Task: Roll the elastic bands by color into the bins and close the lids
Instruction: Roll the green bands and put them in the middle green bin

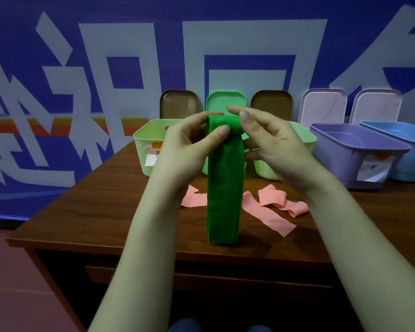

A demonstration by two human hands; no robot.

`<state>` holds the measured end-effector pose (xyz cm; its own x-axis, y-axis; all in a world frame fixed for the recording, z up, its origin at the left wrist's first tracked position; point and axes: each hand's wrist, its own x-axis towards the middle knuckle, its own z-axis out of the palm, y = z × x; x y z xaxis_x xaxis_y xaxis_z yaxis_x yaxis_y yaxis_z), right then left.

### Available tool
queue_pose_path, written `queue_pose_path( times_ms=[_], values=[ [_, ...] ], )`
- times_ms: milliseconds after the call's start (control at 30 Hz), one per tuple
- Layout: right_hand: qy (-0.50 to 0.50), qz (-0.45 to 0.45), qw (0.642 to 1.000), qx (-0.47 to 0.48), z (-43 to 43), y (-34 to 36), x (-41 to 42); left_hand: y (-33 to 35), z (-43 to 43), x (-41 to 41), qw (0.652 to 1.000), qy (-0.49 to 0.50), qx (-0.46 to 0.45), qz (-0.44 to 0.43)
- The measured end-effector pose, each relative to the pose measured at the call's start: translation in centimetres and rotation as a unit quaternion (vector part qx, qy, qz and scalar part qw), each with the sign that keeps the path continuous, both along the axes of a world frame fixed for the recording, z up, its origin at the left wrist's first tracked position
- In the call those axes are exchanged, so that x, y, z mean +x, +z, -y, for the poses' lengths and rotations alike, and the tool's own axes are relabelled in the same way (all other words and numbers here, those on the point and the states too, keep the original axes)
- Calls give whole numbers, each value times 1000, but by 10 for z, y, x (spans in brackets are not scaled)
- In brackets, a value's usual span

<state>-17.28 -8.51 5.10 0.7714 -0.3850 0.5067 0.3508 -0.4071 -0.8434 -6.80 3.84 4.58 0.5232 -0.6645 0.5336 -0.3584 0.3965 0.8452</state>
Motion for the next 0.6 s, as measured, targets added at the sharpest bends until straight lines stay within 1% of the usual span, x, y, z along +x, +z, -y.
queue_pose_path(
  times_ms=[133,233,300,467,600],
  values=[
    [-8,-5,1000,14,2,-2,2,-2,0,0,1000,-2,-16,2],
    [2,-6,999,44,3,-3,3,-4,1,3,1000,-5,-19,1],
    [13,-4,999,43,3,-3,3,-5,1,6,1000,-4,-19,6],
    [27,28,999,28,3,-2,1,-5,1,5,999,20,-32,2],
    [34,56,997,32,3,0,1,-4,0,3,999,21,-37,-31]
  ],
)
